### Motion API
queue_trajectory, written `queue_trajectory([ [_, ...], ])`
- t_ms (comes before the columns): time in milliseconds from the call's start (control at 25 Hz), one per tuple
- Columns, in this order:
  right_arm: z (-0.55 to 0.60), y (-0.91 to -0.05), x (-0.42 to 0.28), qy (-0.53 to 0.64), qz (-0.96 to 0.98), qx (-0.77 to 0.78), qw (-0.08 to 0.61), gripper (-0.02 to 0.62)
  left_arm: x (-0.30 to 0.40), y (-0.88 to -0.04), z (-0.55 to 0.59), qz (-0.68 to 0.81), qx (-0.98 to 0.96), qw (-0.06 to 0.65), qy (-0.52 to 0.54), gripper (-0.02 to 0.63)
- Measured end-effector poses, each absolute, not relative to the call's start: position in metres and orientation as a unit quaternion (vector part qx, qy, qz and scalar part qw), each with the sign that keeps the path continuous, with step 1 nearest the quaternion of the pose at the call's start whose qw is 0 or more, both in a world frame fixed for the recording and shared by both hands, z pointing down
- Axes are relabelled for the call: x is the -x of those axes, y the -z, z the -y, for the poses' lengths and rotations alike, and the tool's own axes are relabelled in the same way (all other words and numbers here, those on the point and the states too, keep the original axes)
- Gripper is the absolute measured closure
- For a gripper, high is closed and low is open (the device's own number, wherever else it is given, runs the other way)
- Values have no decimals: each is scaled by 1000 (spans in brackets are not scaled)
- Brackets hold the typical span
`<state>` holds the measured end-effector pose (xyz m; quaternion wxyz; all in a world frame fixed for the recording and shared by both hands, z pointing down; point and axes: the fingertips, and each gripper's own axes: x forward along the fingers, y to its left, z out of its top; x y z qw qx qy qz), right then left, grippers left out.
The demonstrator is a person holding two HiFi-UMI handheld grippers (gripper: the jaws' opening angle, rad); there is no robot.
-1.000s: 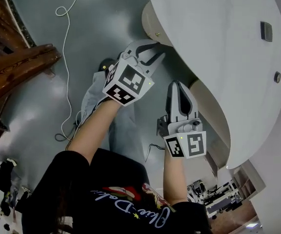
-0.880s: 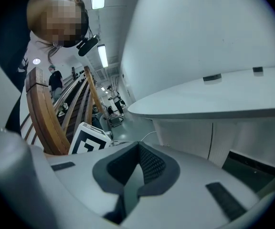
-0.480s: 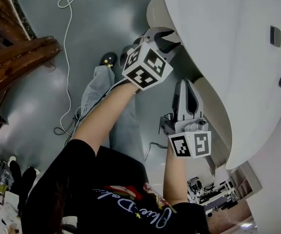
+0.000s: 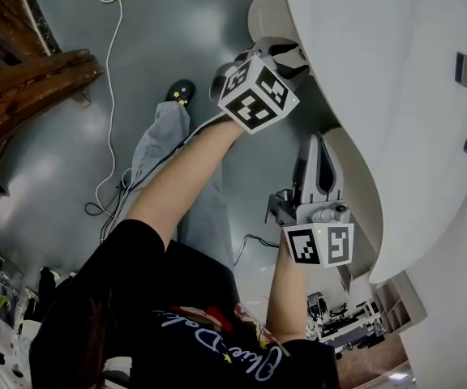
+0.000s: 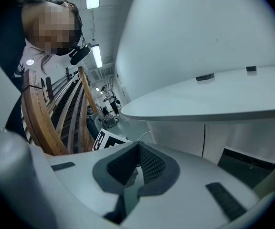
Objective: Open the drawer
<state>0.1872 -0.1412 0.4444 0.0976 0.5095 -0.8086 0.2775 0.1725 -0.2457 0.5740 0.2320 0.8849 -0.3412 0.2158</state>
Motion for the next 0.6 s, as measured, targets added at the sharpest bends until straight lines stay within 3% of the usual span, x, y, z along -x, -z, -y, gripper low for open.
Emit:
queue_trajectory([
  [600, 141, -448, -174, -277, 813, -499, 114, 595, -176, -579, 257, 345, -886, 240, -197, 483],
])
